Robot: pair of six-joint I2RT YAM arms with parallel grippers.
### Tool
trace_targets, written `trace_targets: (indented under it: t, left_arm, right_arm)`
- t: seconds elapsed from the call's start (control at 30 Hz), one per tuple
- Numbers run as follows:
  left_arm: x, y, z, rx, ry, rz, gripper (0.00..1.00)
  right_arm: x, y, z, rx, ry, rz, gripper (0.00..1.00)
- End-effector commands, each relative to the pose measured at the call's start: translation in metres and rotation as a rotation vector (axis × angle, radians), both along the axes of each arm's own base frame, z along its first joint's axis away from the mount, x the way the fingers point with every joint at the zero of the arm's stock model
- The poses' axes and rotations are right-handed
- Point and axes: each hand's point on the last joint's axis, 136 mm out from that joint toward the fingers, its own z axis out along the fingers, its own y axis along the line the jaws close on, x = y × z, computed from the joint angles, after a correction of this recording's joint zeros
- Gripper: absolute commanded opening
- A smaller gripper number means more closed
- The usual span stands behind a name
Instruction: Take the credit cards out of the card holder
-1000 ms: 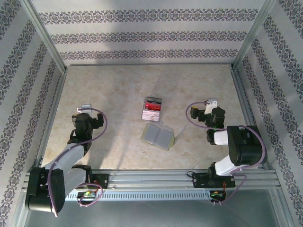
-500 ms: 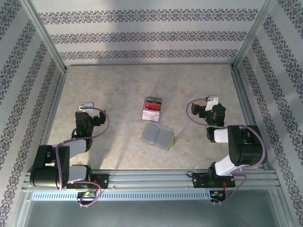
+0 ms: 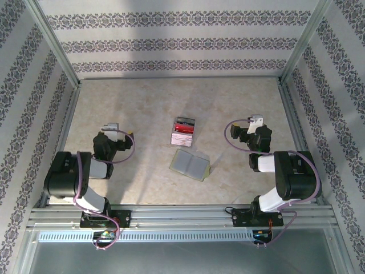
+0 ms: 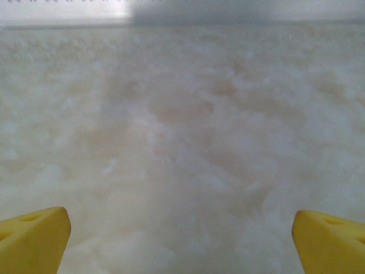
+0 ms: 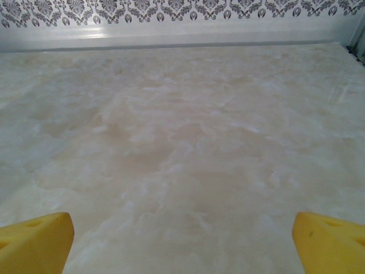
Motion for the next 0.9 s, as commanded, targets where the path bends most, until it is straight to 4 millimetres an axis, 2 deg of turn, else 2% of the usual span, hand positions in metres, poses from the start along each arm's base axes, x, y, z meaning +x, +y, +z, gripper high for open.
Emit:
trace_targets:
  t: [0.0, 0.13, 0.2, 0.87]
  left_arm:
    - [0.005, 0.005, 0.026, -0.018, -0.105, 0.018, 1.00]
    - [0.025, 0.013, 0.016, -0.014, 0.001, 0.065, 1.00]
    - [0.027, 0.010, 0.018, 0.018, -0.004, 0.075, 1.00]
    - [0.026, 0.010, 0.017, 0.016, -0.008, 0.071, 1.00]
  right_arm:
    - [0.005, 0.002, 0.010, -0.010, -0.034, -0.004, 0.98]
    - [0.005, 0.002, 0.010, -0.011, -0.034, -0.004, 0.98]
    - [0.005, 0.001, 0.010, -0.011, -0.034, -0.006, 0.98]
    - [0.005, 0.002, 0.011, -0.017, -0.033, -0.007, 0.98]
